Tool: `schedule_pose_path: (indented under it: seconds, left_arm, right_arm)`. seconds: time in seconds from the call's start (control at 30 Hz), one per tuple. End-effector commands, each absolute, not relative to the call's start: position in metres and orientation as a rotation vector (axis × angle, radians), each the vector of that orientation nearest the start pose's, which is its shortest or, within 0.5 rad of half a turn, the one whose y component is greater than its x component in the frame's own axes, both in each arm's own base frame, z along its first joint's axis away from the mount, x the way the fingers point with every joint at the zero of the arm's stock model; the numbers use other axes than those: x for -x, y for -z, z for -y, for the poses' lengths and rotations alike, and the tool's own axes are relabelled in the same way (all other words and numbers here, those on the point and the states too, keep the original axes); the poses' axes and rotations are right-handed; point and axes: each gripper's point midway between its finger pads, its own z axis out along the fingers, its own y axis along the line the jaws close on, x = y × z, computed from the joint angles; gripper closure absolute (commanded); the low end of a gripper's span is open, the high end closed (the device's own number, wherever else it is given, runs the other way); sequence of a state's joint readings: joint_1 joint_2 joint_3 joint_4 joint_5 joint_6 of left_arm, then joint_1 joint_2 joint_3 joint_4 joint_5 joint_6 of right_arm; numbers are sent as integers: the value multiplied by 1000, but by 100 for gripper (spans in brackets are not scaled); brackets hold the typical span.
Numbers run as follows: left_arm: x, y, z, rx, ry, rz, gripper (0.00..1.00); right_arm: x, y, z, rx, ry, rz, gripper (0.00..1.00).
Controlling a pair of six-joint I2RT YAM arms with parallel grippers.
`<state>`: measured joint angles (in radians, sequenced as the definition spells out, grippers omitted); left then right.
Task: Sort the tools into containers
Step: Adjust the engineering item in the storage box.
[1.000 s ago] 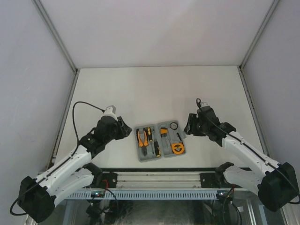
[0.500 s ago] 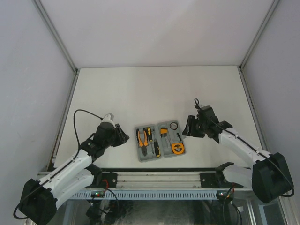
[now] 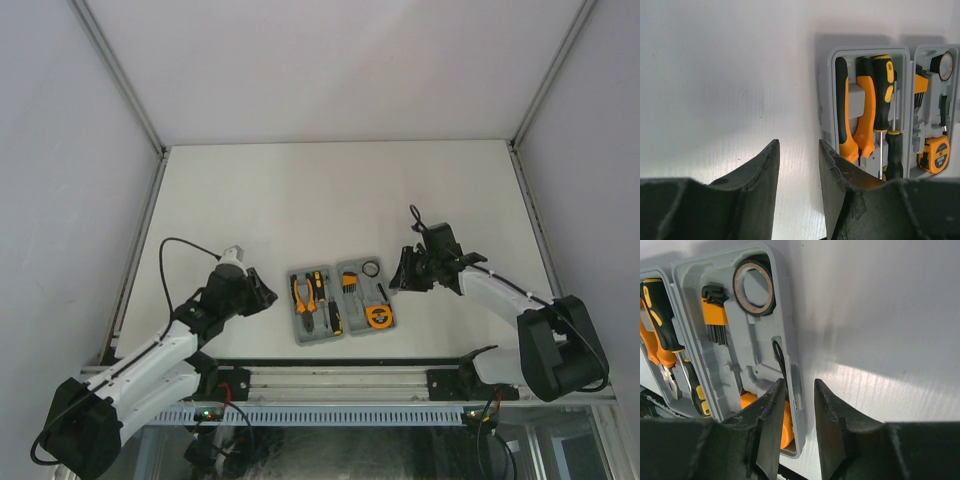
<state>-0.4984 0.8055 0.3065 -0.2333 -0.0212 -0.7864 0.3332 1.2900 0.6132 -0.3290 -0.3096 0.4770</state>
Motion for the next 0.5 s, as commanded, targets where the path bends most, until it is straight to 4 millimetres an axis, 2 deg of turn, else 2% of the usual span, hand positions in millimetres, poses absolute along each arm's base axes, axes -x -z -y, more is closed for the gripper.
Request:
schedule_pose_path:
  seconds: [0.0, 0.47]
  left_arm:
    - [-209, -48, 143, 379, 641, -2344, 59]
    - [-209, -46, 143, 392, 640, -2349, 60]
  right_arm:
    - [-246, -42, -158, -34, -694, -2607, 72]
    - [-253, -35, -159, -31, -704, -2599, 79]
